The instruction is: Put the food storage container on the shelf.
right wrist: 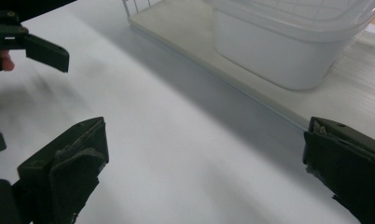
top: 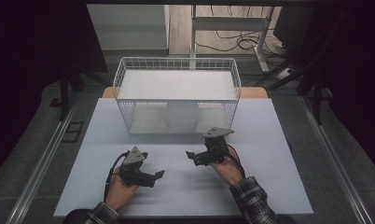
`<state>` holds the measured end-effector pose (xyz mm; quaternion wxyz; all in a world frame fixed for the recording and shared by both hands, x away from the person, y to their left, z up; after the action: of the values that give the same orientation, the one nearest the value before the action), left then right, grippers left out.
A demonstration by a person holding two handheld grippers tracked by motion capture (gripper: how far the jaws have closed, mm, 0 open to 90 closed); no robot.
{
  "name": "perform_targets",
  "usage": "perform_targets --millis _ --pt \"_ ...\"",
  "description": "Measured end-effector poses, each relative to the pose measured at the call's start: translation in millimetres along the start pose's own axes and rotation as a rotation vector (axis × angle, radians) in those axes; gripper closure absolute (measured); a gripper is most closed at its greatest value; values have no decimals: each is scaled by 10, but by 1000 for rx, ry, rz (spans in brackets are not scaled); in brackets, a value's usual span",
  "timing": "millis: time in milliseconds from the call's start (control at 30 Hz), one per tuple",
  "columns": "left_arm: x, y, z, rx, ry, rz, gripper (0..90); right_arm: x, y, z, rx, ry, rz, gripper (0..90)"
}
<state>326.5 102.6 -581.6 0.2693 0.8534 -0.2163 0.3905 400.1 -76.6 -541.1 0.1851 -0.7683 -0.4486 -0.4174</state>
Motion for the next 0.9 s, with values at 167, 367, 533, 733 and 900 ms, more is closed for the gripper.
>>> perform_targets --millis 167,367,533,733,900 --pt "-6 -5 1 -16 -2 -13 18 -71 -11 -78 -12 -5 5 0" --pt "-6 -8 -3 -21 -4 -17 18 -141 -41 -152 -14 -8 12 0" --pt "-14 -14 -12 -26 -11 -18 18 -180 -66 -213 -17 -16 7 0" --pt "-13 -31 -46 -21 -16 -17 14 -245 -62 -301 -29 -21 5 0" --pt "-11 -66 -123 -13 -5 -32 12 -312 -68 -391 -36 -29 11 0"
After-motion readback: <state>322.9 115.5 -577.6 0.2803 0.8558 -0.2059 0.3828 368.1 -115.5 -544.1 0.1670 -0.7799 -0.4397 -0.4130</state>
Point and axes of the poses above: each handheld gripper's, and its own axes: z roughly forward along the jaws, x roughly out of its top, y roughly to its right, the point moved 9 cm from there along z, roughly forward along the jaws, and after that the axes turned 11 degrees about -z, right-handed, at the moved point
